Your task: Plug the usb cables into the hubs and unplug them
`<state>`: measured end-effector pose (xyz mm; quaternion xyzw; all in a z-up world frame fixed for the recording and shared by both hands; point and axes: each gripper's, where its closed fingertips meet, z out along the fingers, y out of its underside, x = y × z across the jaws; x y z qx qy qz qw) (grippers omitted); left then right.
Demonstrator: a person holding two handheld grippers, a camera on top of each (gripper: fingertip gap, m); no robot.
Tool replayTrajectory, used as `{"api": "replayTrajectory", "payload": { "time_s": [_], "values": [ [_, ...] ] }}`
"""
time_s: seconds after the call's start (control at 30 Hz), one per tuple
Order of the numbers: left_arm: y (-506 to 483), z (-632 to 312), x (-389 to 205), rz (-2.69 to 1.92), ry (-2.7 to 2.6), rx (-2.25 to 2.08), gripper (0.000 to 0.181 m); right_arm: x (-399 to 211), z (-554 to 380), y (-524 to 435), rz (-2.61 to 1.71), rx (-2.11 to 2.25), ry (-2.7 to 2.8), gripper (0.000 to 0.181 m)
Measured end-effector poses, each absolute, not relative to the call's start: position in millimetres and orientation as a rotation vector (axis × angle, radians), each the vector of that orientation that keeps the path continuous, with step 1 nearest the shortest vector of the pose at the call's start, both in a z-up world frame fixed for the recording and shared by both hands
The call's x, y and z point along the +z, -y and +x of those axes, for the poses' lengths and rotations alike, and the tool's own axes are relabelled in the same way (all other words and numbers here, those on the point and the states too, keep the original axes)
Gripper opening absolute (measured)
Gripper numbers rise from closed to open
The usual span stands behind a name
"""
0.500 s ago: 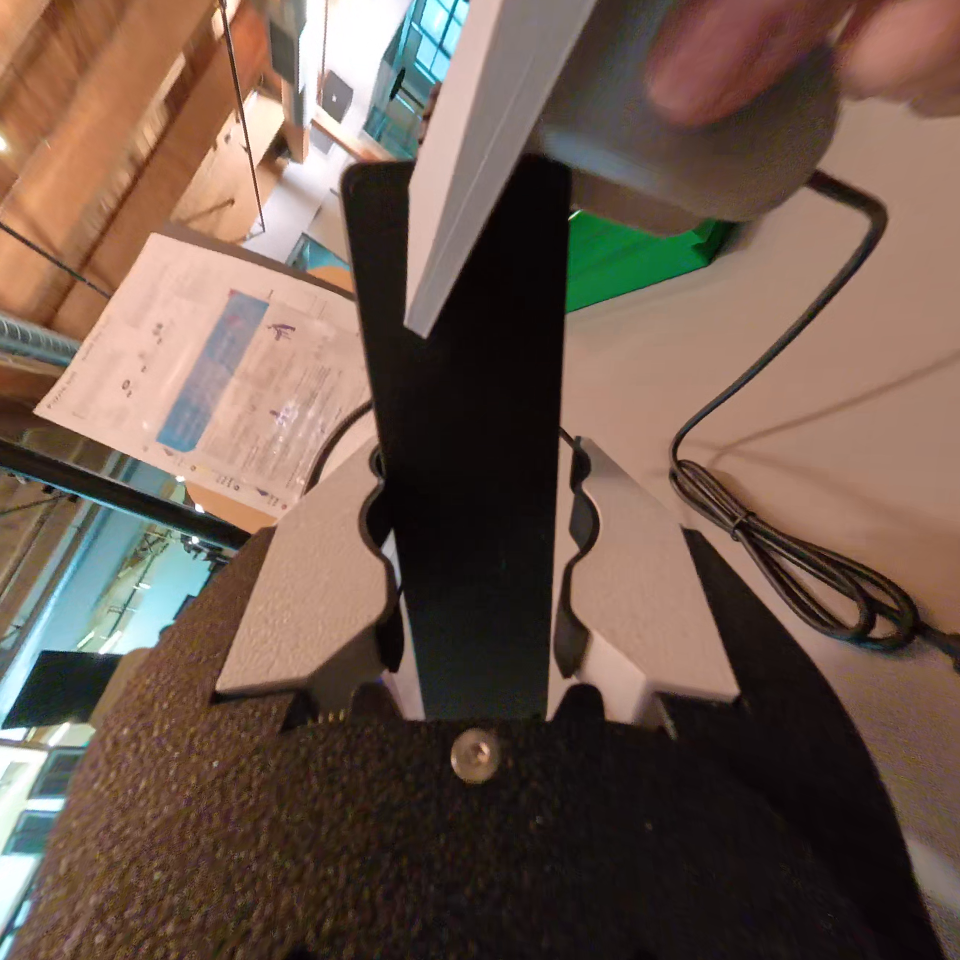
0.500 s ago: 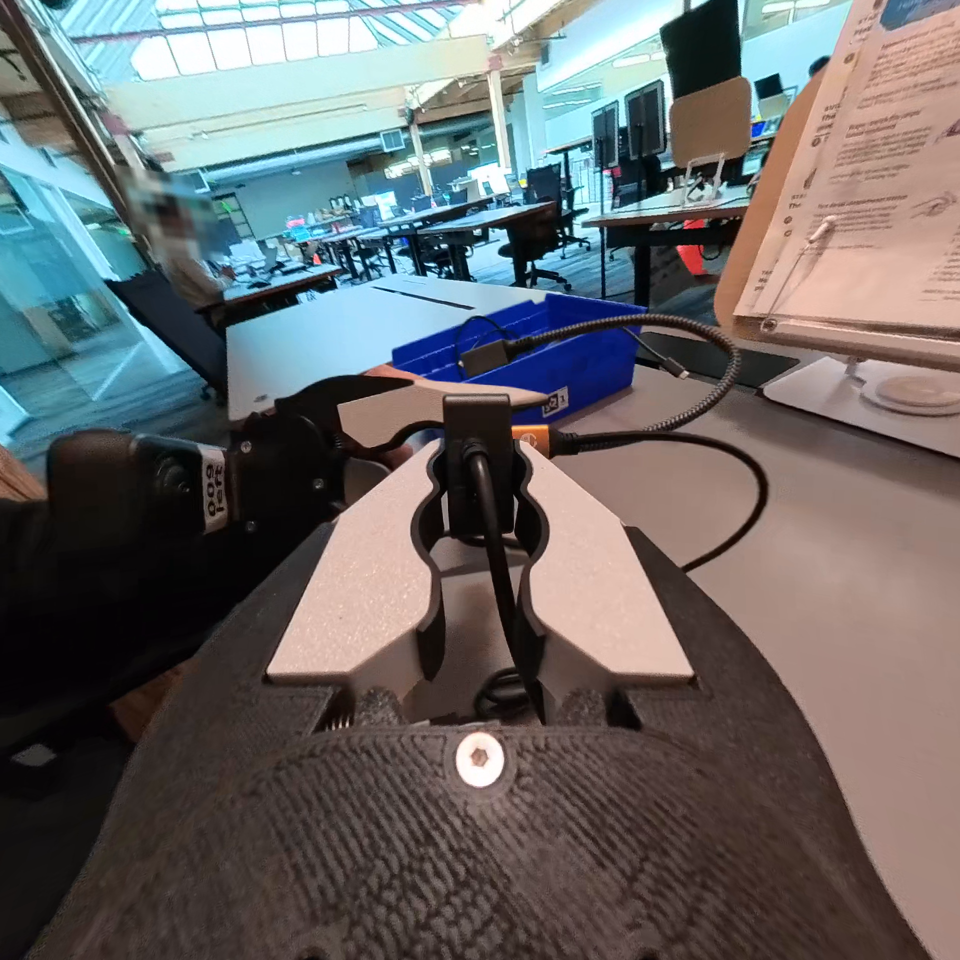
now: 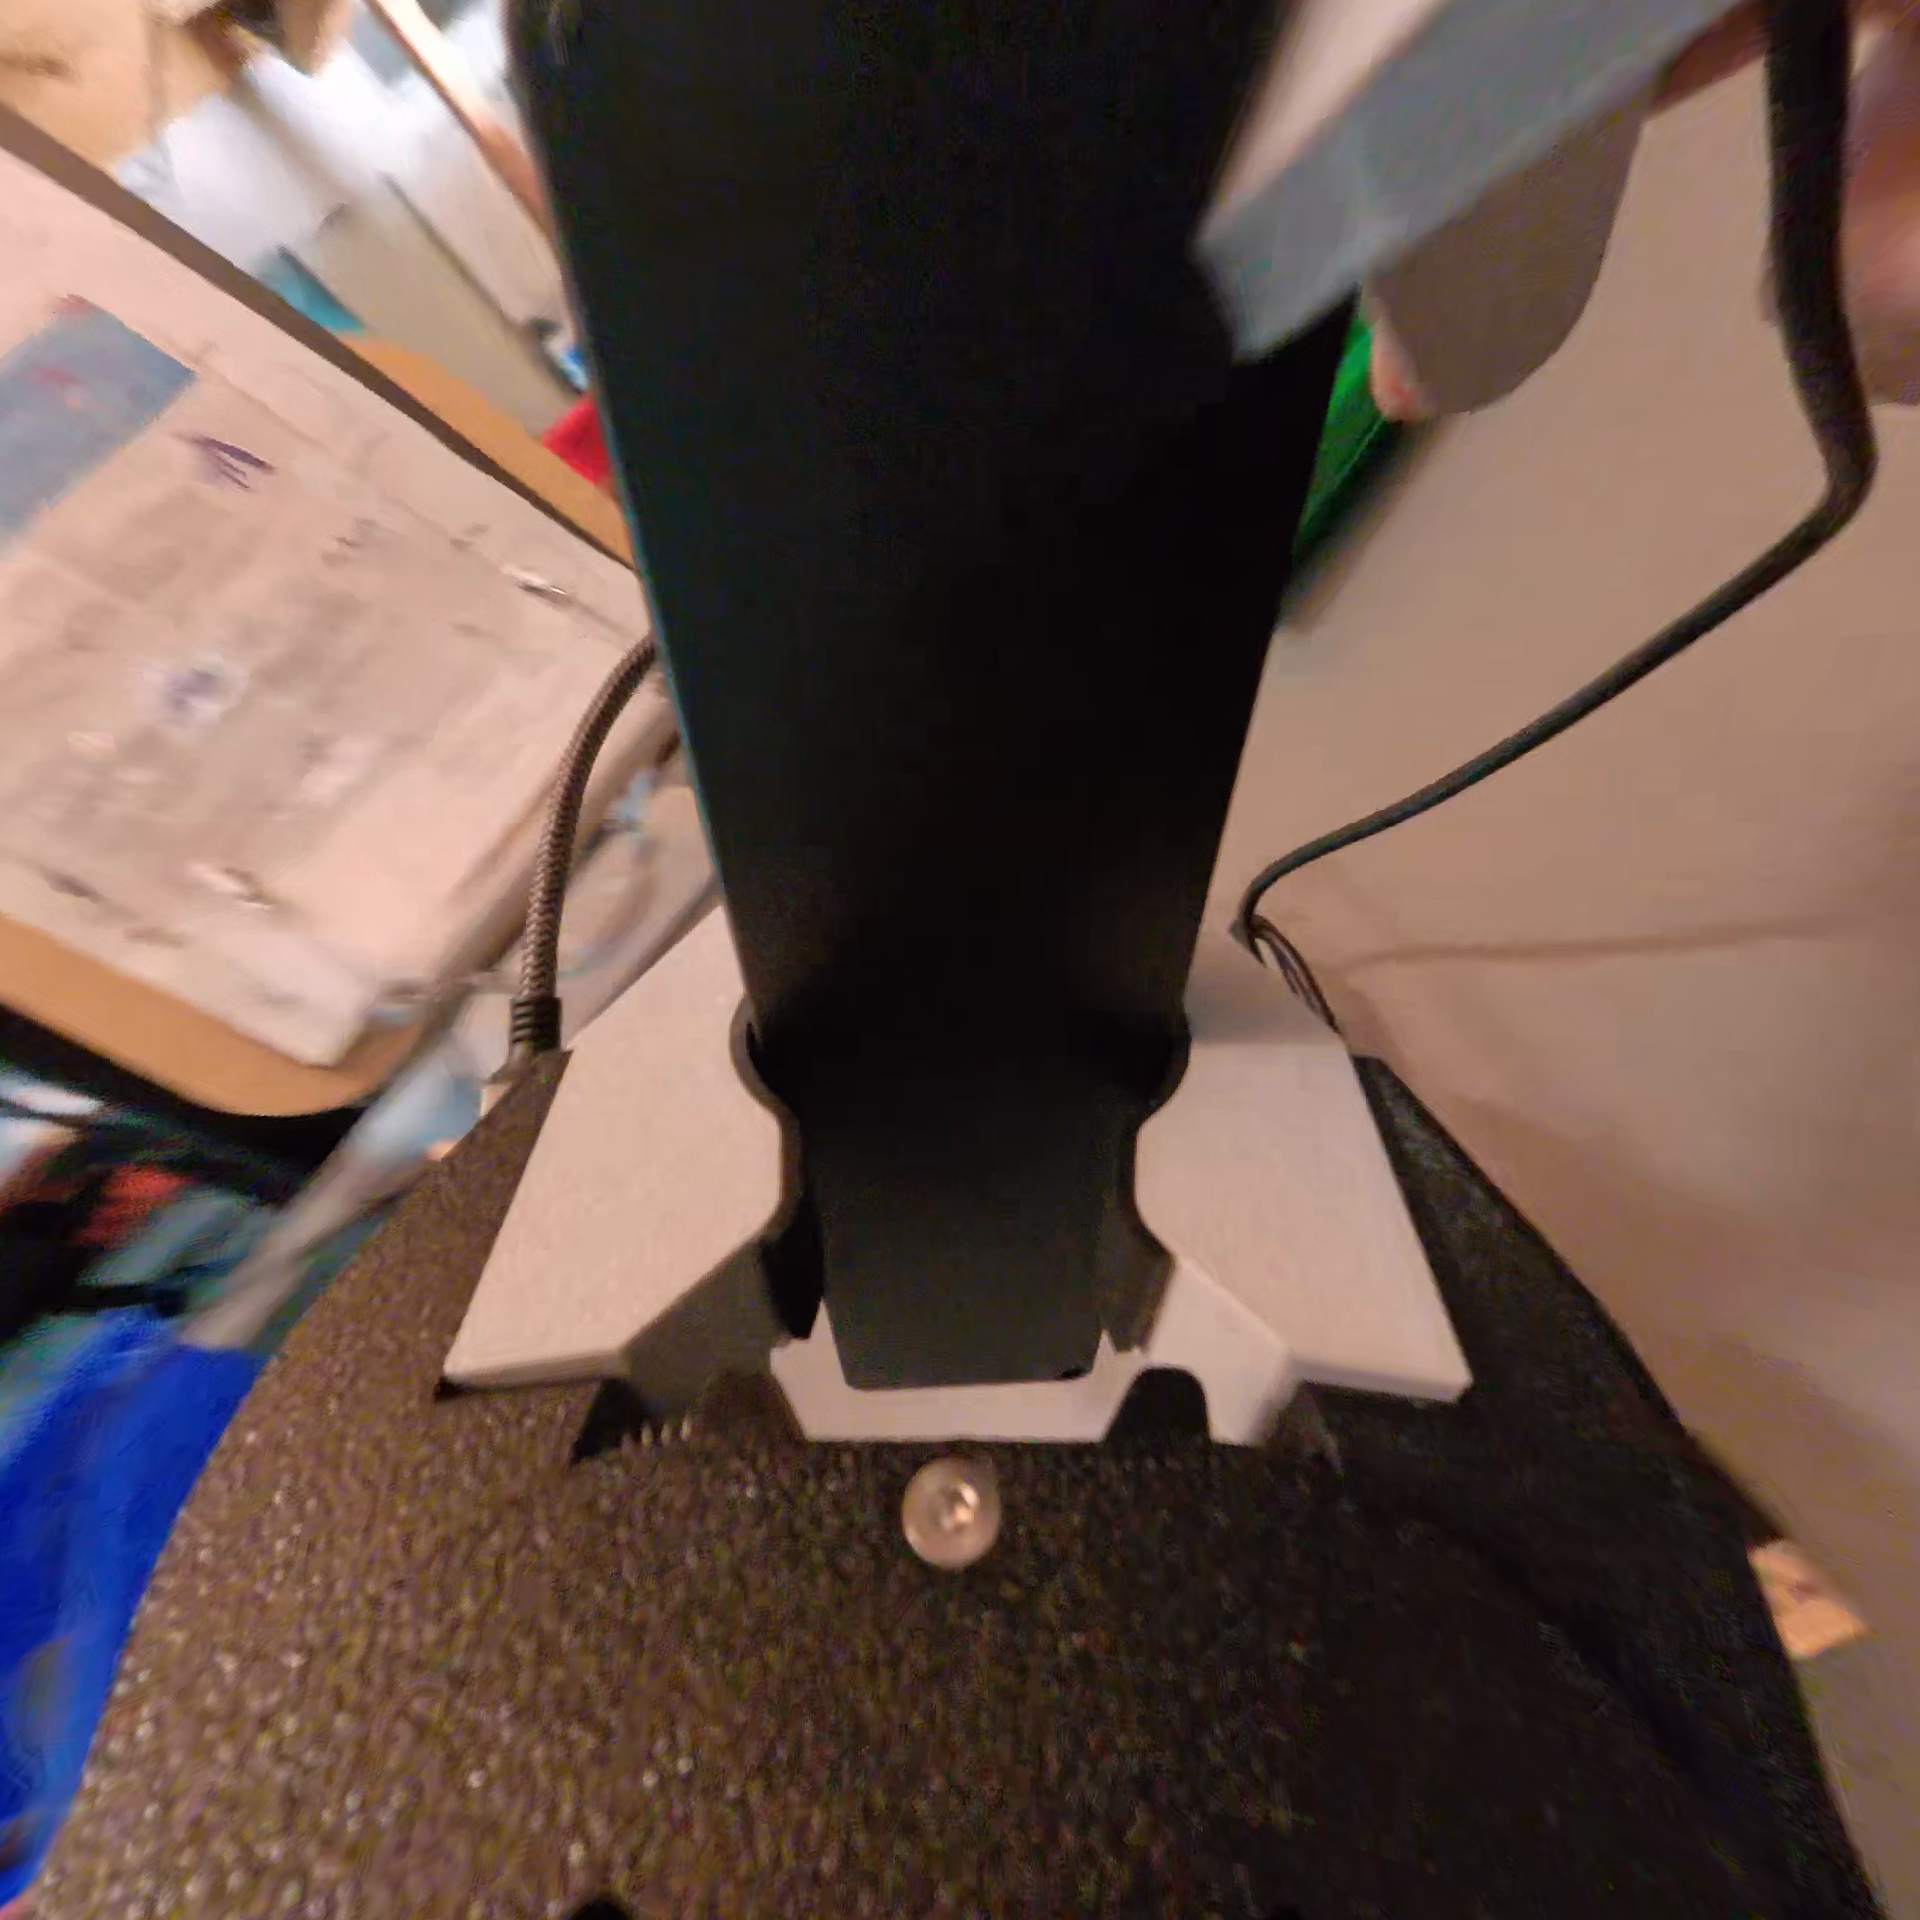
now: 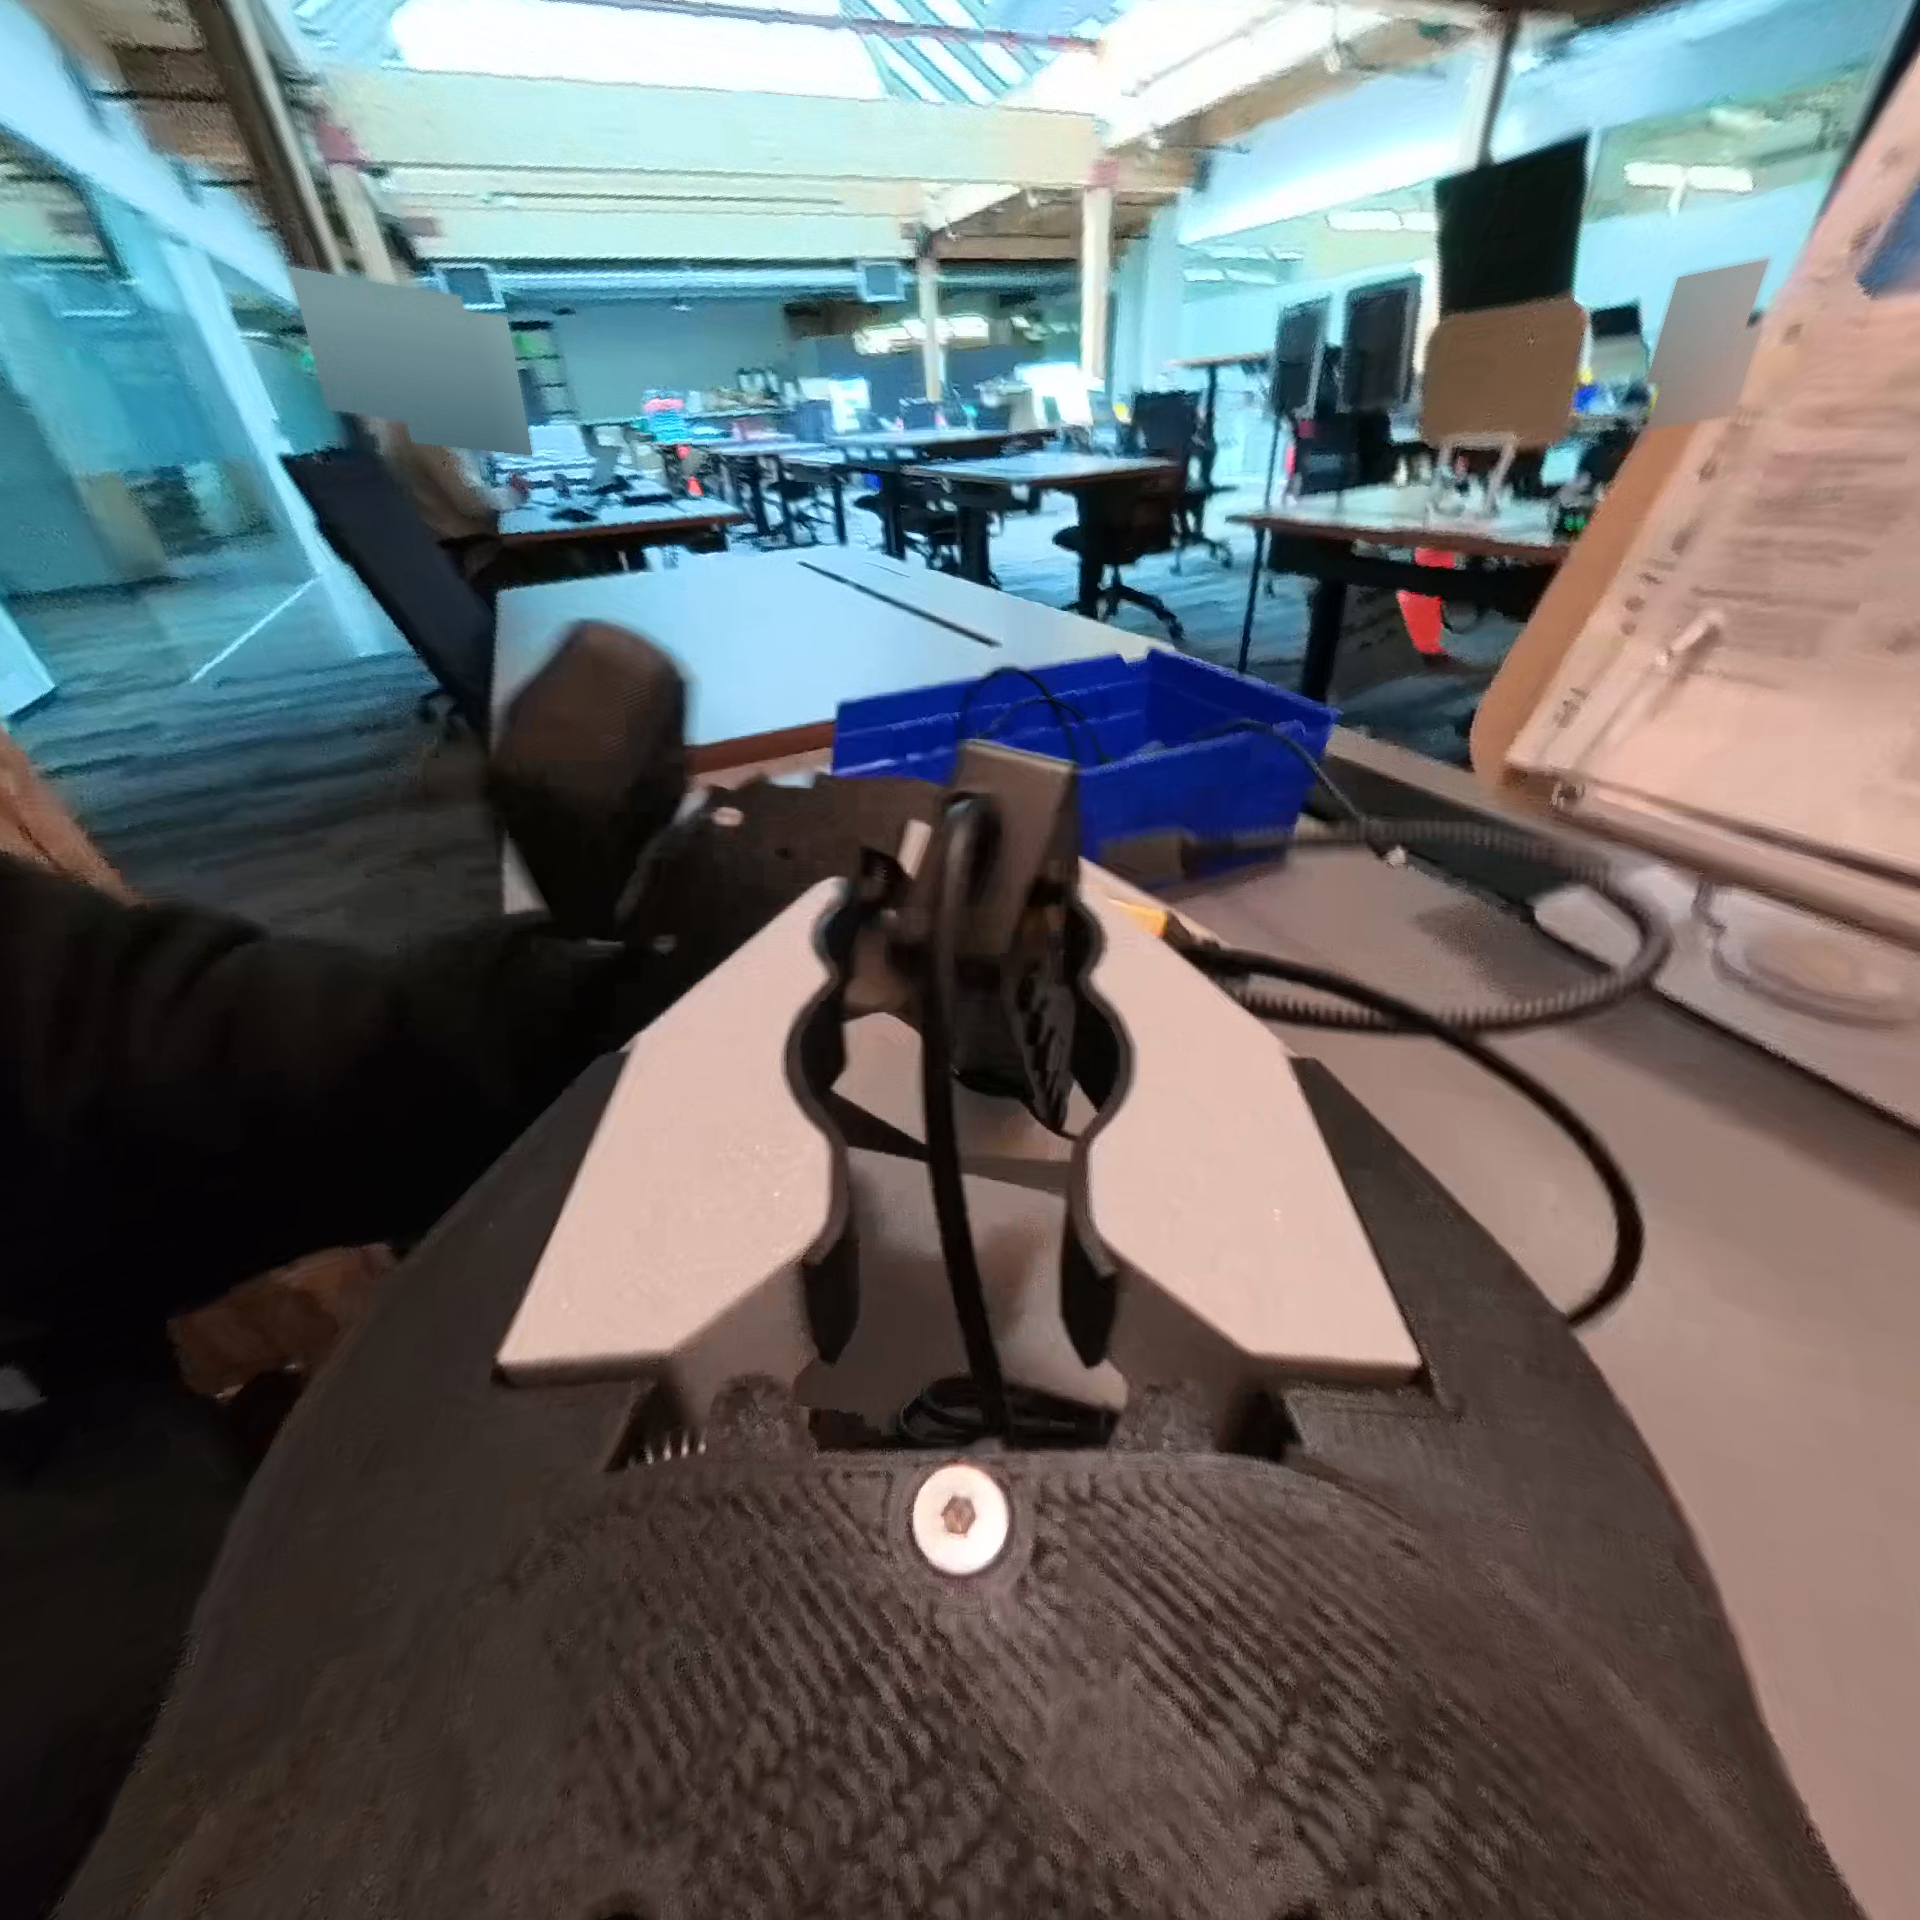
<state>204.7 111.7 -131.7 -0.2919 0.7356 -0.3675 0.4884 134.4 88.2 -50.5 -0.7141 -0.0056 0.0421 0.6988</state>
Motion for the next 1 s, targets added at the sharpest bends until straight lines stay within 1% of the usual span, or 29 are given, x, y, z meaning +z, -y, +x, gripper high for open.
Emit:
{"api": "replayTrajectory", "payload": {
  "time_s": [0.07, 0.1, 0.2, 0.23, 0.3, 0.37, 0.43, 0.5, 0.57, 0.63, 0.73, 0.83, 0.87, 0.9, 1.0],
  "values": [
    [-108.8, 203.9, -131.5, -0.788, -1.815, -1.154, 0.062, -25.9, 138.8, -72.5, -1.522, 0.047, 0.047, 0.066],
    [-108.1, 201.8, -130.1, -0.812, -1.826, -1.293, 0.062, -13.1, 144.0, -60.7, -1.49, 0.015, 0.056, 0.072],
    [-104.4, 189.1, -123.9, -0.779, -1.882, -1.676, 0.062, 9.1, 163.8, -26.8, -1.445, -0.057, 0.072, 0.078],
    [-105.8, 187.8, -121.3, -0.757, -1.88, -1.763, 0.062, 10.2, 170.7, -20.2, -1.45, -0.083, 0.089, 0.078],
    [-103.9, 184.8, -114.9, -0.69, -1.89, -1.954, 0.063, 8.9, 183.7, -19.2, -1.482, -0.101, 0.114, 0.072],
    [-101.0, 183.9, -108.0, -0.59, -1.874, -2.12, 0.062, 5.0, 187.8, -37.0, -1.54, -0.008, 0.13, 0.07],
    [-100.7, 188.1, -107.6, -0.524, -1.875, -2.191, 0.062, -3.0, 182.3, -65.4, -1.594, 0.107, 0.203, 0.06],
    [-102.5, 193.4, -110.0, -0.479, -1.889, -2.201, 0.062, -22.1, 186.1, -95.5, -1.697, 0.15, 0.24, 0.058],
    [-104.9, 197.4, -114.5, -0.444, -1.919, -2.163, 0.062, -39.0, 192.3, -120.2, -1.78, 0.165, 0.247, 0.061],
    [-109.9, 199.8, -116.6, -0.42, -1.918, -2.146, 0.062, -54.2, 195.2, -138.6, -1.837, 0.183, 0.281, 0.057],
    [-122.0, 200.5, -112.8, -0.422, -1.838, -2.236, 0.062, -76.9, 204.0, -158.9, -1.91, 0.197, 0.285, 0.055],
    [-131.7, 203.3, -122.0, -0.456, -1.848, -2.21, 0.062, -85.3, 202.1, -172.6, -1.895, 0.257, 0.299, 0.046],
    [-132.7, 203.8, -125.1, -0.461, -1.855, -2.2, 0.062, -84.6, 202.1, -176.6, -1.877, 0.279, 0.276, 0.038],
    [-132.7, 204.0, -127.4, -0.462, -1.862, -2.195, 0.062, -85.3, 199.3, -177.8, -1.87, 0.309, 0.278, 0.034],
    [-132.5, 205.7, -127.8, -0.466, -1.851, -2.195, 0.062, -90.1, 203.3, -182.6, -1.884, 0.31, 0.263, 0.032]
  ]
}}
